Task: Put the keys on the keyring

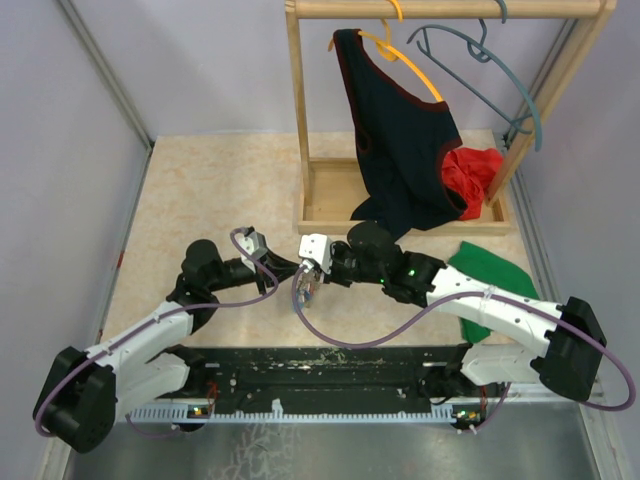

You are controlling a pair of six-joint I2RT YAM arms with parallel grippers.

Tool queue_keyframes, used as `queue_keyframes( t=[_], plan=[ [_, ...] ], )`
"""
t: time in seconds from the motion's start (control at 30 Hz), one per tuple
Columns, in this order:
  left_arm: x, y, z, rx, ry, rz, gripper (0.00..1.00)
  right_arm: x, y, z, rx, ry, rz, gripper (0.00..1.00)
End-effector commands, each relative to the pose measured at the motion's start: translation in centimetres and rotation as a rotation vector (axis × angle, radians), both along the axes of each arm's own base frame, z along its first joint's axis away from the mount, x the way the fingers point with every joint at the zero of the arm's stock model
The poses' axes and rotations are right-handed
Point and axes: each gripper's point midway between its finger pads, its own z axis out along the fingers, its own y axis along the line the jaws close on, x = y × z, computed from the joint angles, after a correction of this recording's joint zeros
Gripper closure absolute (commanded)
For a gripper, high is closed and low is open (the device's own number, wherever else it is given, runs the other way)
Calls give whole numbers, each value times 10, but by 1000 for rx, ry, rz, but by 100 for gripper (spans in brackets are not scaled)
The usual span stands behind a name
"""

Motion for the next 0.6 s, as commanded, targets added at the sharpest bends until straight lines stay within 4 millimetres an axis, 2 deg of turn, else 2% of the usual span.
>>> queue_keyframes(
  t=[0.0,0.57],
  plan=[
    [-3,-1,7,-14,-44,-18,99,-7,11,31,93,-31,29,100],
    [-6,-3,7,-16,-47,-43,99,-6,15,36,116,-25,25,100]
  ],
)
